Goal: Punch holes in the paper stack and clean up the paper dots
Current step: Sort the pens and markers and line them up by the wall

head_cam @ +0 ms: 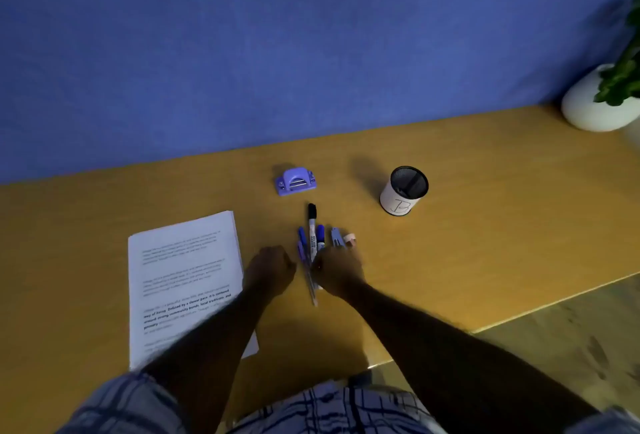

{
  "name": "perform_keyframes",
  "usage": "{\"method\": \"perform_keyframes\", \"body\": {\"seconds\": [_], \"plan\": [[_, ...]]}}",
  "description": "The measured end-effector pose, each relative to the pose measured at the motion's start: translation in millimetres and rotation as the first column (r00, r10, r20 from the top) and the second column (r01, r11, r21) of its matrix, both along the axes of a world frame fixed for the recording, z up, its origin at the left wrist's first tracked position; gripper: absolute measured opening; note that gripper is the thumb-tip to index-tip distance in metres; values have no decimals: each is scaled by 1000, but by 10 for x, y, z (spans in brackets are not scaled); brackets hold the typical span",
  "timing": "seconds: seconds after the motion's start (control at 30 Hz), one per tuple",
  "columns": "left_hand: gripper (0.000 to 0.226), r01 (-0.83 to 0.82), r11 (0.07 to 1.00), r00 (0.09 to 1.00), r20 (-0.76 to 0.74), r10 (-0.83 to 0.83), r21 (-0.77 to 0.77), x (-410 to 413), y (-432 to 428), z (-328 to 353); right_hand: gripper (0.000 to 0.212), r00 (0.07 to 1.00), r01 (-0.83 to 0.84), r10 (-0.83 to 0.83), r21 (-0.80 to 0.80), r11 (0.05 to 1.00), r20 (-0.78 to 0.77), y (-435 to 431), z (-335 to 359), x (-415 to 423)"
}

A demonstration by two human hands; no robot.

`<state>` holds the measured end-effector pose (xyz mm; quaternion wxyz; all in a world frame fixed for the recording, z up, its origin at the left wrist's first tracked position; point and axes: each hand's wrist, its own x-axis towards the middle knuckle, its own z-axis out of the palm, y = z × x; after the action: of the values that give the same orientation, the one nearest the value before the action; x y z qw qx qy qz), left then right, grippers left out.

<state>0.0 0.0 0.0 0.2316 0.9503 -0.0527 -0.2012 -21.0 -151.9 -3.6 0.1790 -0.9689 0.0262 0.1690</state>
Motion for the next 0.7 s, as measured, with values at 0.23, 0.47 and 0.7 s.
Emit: {"method": "perform_keyframes", "body": {"seconds": [0.23,0.47,0.7], "plan": [[22,-92,992,995,-50,88,-86,27,20,-89,28,998,20,-27,-118,993,-57,169,-102,9],[24,-102,983,990,-109,86,-150,84,31,-195,22,995,102,-103,-57,993,-19,232,-203,52],[24,-214,939,968,-189,167,-269,115,19,-212,22,981,196,-195,98,976,-18,323,-238,41]]}}
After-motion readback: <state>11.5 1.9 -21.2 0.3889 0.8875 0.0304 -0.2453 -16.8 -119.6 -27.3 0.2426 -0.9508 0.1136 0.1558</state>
